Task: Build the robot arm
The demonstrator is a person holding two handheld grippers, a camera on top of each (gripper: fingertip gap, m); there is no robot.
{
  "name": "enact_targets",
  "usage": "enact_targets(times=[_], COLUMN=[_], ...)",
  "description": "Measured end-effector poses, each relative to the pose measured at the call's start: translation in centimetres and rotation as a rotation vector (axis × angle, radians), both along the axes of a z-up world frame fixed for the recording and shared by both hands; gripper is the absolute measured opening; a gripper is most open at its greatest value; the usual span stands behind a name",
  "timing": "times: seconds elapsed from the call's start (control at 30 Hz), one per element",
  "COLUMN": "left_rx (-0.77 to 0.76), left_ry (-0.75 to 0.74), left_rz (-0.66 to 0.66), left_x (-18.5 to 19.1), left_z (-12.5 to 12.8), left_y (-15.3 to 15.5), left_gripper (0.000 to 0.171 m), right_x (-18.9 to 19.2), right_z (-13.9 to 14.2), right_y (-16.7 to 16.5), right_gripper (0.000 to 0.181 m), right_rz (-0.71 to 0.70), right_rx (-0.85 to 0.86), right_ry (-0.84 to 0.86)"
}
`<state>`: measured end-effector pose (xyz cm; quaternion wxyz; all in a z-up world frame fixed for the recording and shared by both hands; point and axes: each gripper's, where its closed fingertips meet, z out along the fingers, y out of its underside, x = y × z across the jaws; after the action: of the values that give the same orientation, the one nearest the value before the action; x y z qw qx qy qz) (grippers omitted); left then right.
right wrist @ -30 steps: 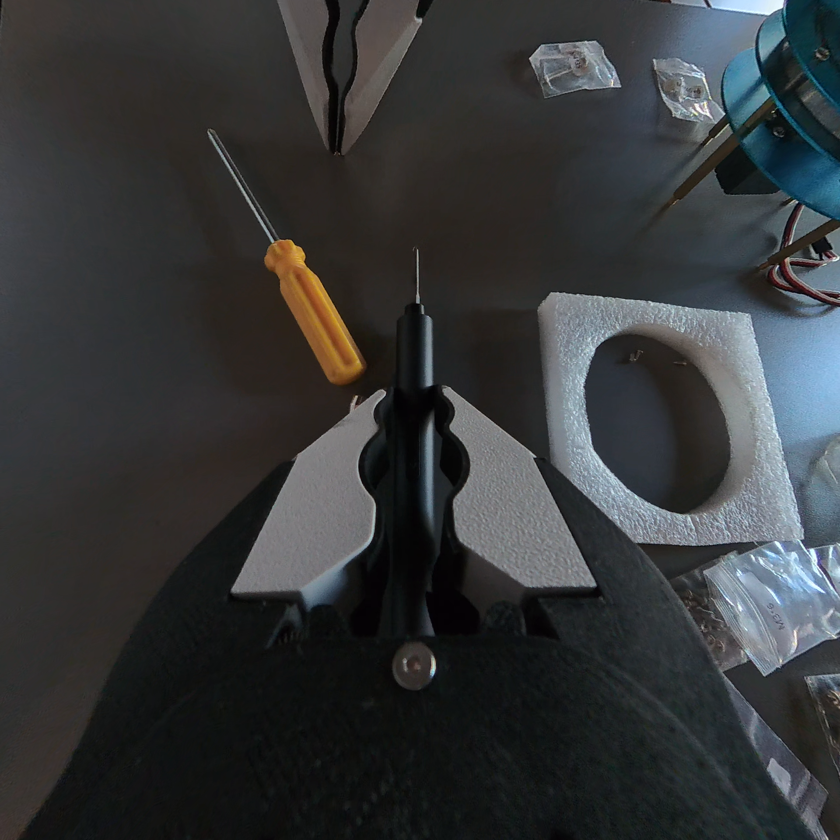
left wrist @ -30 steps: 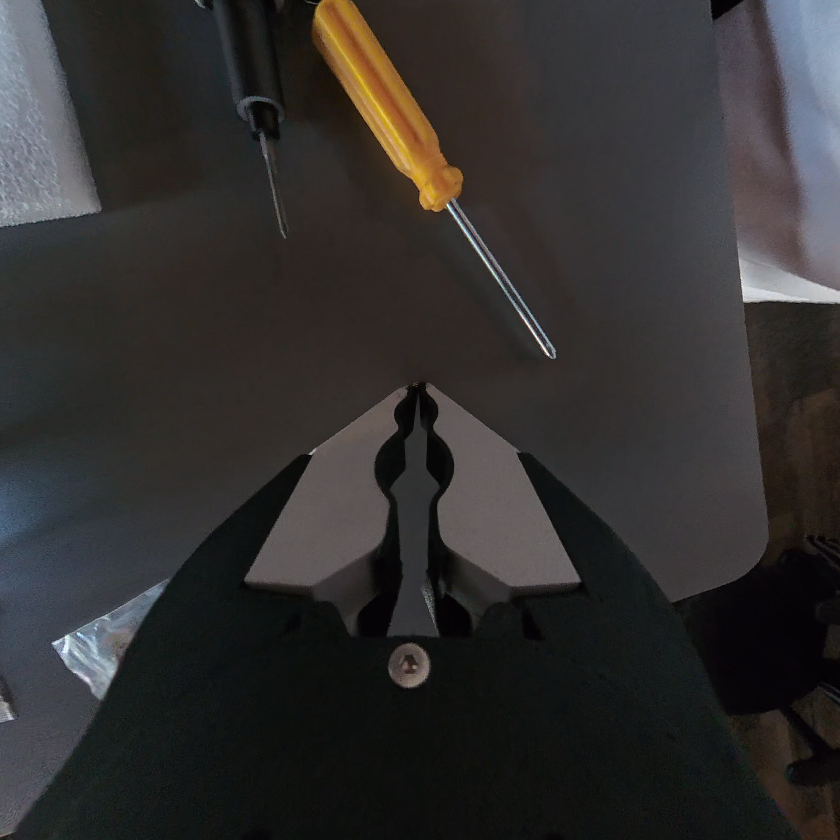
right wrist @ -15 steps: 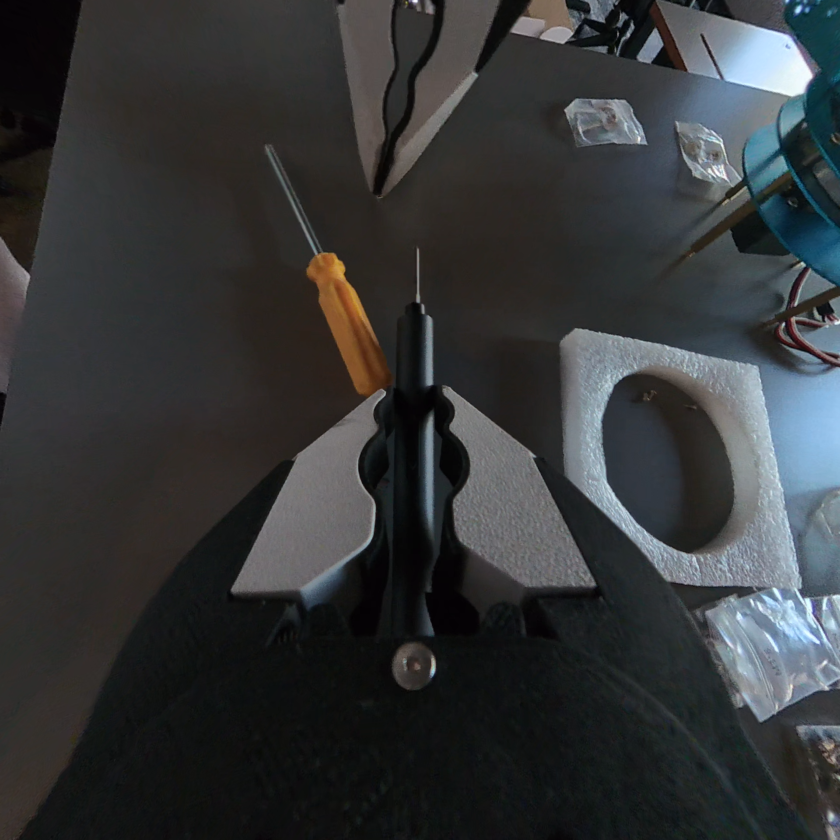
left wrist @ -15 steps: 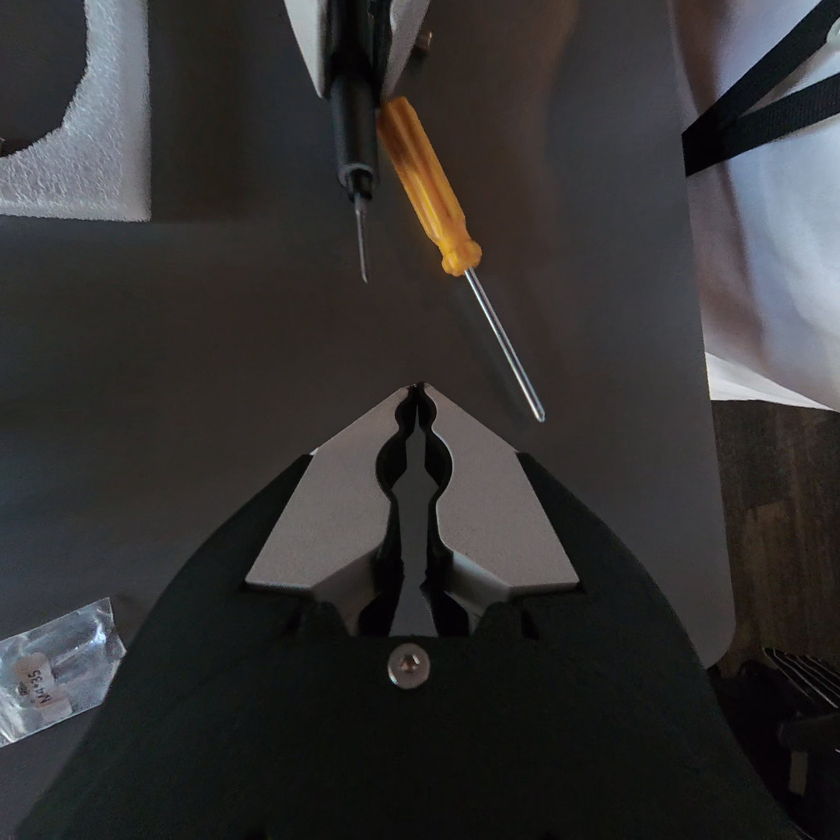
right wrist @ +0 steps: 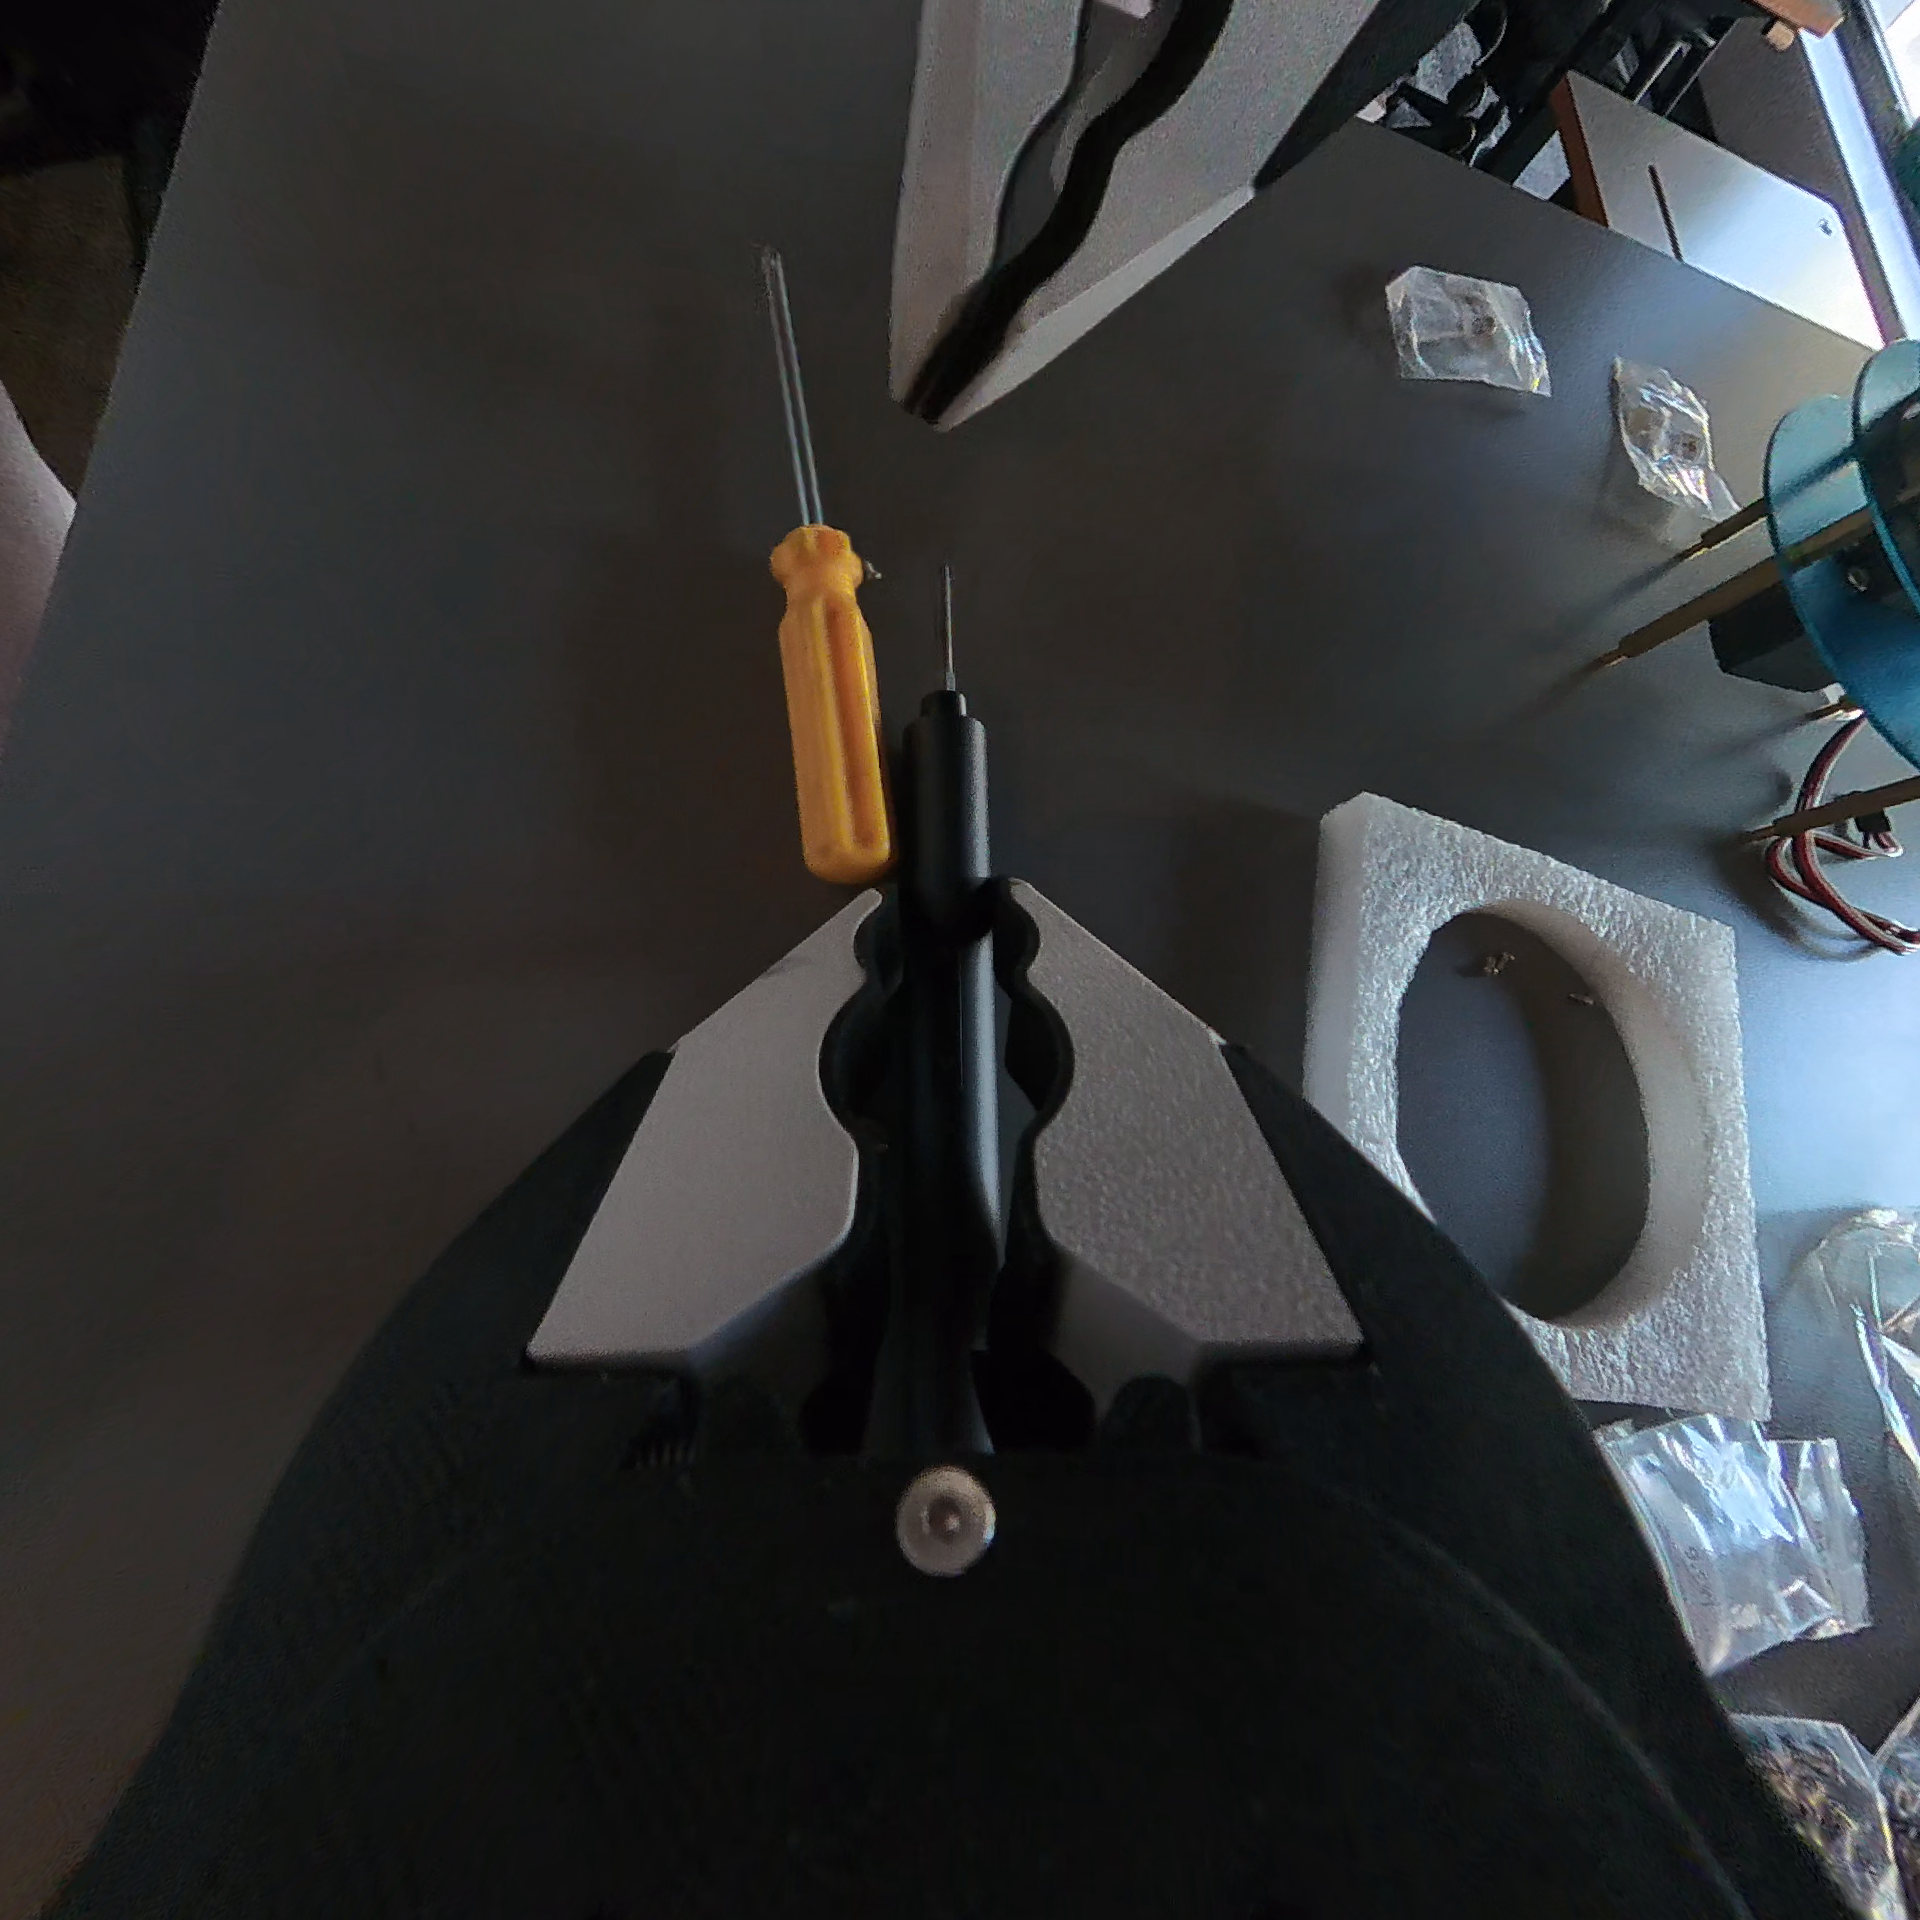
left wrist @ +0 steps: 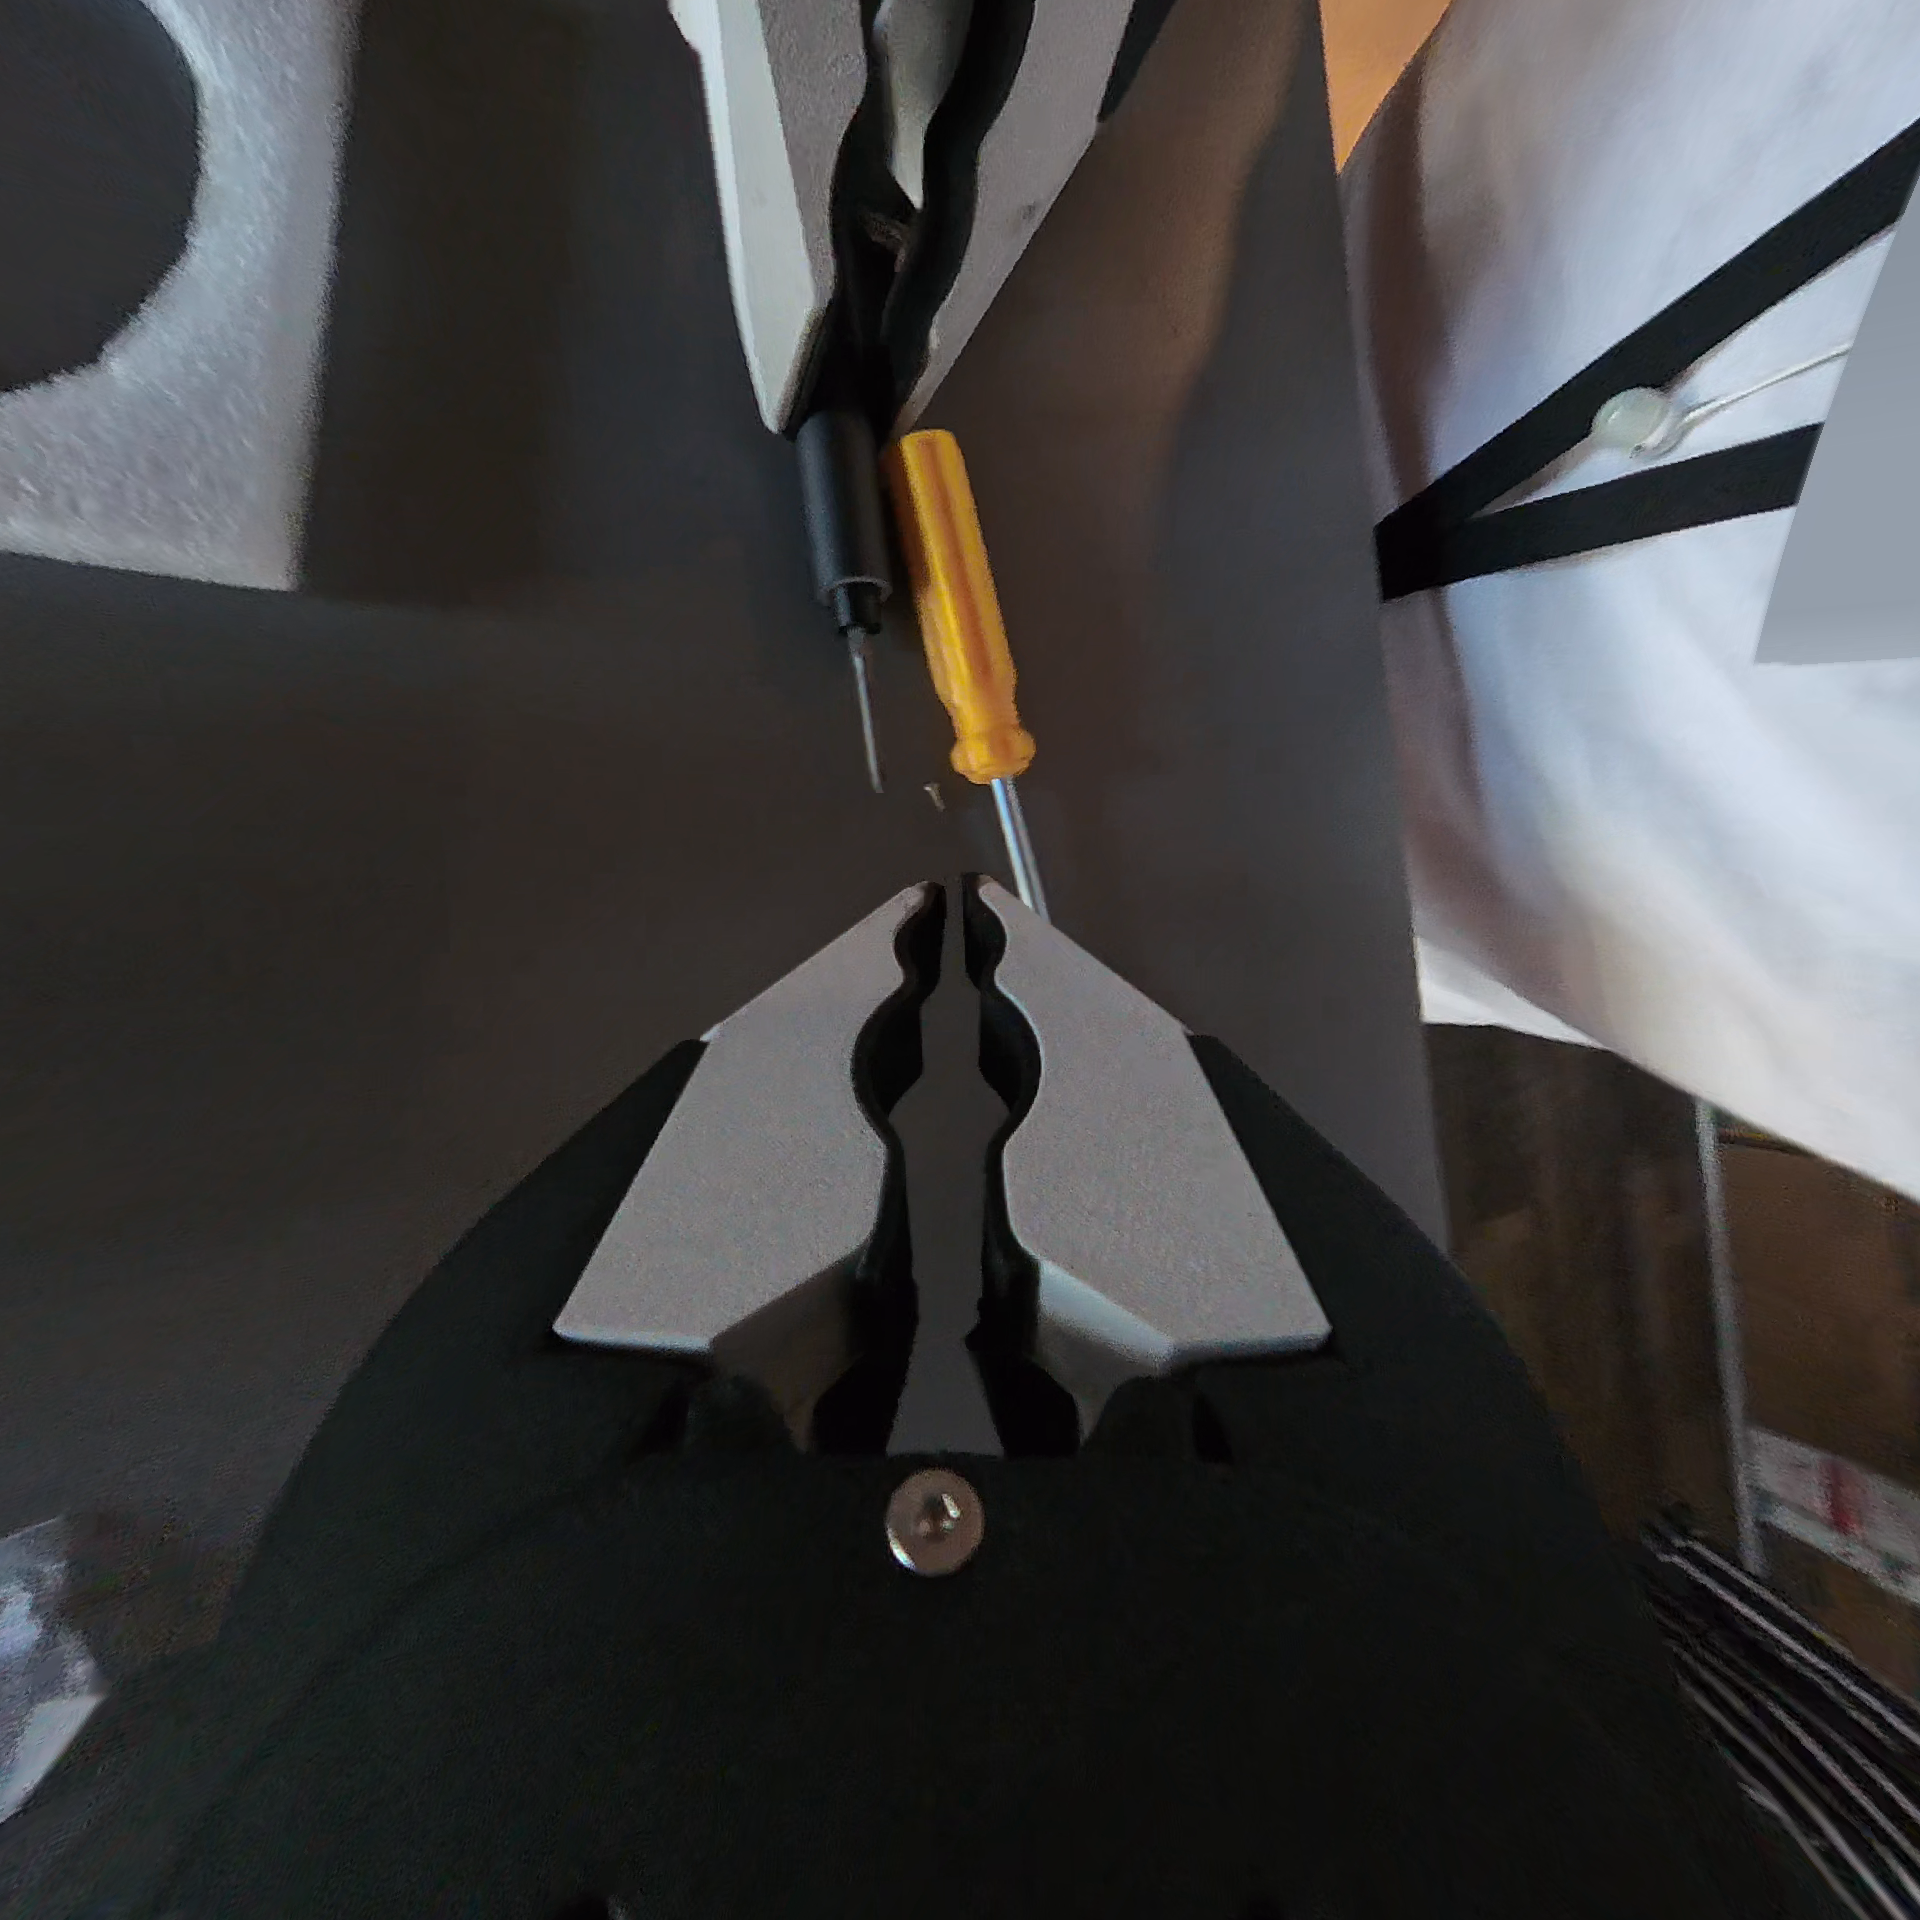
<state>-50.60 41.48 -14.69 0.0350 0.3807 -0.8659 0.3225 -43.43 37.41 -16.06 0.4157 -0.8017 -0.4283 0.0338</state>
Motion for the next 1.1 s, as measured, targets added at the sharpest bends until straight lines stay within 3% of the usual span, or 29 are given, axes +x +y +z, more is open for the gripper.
enact_targets(times=[0.47, 0.6, 0.73, 0.9, 1.1], left_rx=[-0.048, -0.137, -0.054, 0.099, 0.078], left_ry=[-0.109, -0.153, -0.254, -0.325, -0.319], left_rz=[0.107, 0.172, 0.216, 0.13, 0.183], left_x=[-1.4, -1.3, -0.6, -0.3, 1.1], left_z=[-1.1, -0.7, -0.7, -1.4, -1.5], left_y=[-2.1, -3.2, -1.6, -0.5, -0.2], left_gripper=[0.001, 0.0, 0.003, 0.012, 0.01], right_x=[-1.4, -1.9, -1.9, -1.8, -1.5], right_z=[-0.1, -0.1, -0.1, -0.1, 1.4], right_y=[-1.4, -1.6, -1.9, -2.3, -1.9], right_gripper=[0.016, 0.016, 0.016, 0.016, 0.015], right_rz=[0.086, 0.092, 0.071, 0.069, 0.016], right_rx=[-0.038, -0.03, -0.055, -0.064, -0.041], right_ry=[-0.021, -0.053, -0.071, -0.126, -0.194])
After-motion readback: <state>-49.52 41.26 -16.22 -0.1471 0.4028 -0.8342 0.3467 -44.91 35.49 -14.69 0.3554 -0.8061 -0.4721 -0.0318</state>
